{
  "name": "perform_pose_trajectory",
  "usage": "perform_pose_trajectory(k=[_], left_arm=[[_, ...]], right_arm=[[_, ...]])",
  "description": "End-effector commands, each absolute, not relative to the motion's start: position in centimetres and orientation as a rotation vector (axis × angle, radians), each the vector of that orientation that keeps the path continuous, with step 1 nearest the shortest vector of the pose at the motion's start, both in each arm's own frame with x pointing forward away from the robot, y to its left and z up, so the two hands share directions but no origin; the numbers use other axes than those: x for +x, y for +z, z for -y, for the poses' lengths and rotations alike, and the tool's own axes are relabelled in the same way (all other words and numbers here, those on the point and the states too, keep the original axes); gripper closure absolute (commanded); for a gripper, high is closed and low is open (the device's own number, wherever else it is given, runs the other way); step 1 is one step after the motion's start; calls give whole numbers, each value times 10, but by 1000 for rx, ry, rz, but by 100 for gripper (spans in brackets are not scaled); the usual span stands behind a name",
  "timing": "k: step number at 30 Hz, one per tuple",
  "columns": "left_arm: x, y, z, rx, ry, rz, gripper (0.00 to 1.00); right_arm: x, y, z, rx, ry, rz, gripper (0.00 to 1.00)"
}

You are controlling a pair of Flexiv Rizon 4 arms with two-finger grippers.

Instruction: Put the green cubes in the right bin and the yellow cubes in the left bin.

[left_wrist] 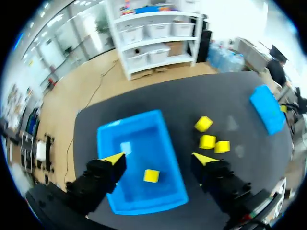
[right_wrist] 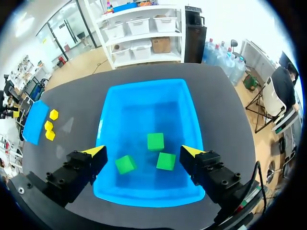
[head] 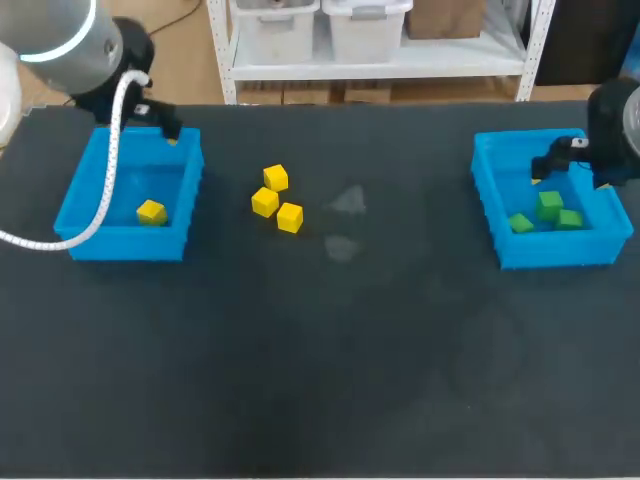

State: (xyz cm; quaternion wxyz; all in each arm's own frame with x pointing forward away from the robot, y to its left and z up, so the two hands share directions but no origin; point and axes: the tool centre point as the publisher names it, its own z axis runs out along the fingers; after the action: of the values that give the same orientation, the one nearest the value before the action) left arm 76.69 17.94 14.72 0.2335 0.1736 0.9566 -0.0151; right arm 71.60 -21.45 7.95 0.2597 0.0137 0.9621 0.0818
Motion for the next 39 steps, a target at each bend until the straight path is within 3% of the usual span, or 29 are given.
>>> perform_pose_trajectory(k=[1, 11, 25, 39], left_arm=[[767, 166, -141, 630, -137, -2617, 0], [752, 135, -47, 1419, -198, -2511, 0], [746, 99, -34, 2556, 38, -1889, 0], [743, 66, -24, 2963, 298, -1428, 0]], right_arm=[[712, 78, 214, 54, 205, -2479, 0], [712, 78, 214, 54, 205, -2479, 0], [712, 78, 214, 54, 205, -2479, 0], [712, 78, 214, 54, 205, -2479, 0]])
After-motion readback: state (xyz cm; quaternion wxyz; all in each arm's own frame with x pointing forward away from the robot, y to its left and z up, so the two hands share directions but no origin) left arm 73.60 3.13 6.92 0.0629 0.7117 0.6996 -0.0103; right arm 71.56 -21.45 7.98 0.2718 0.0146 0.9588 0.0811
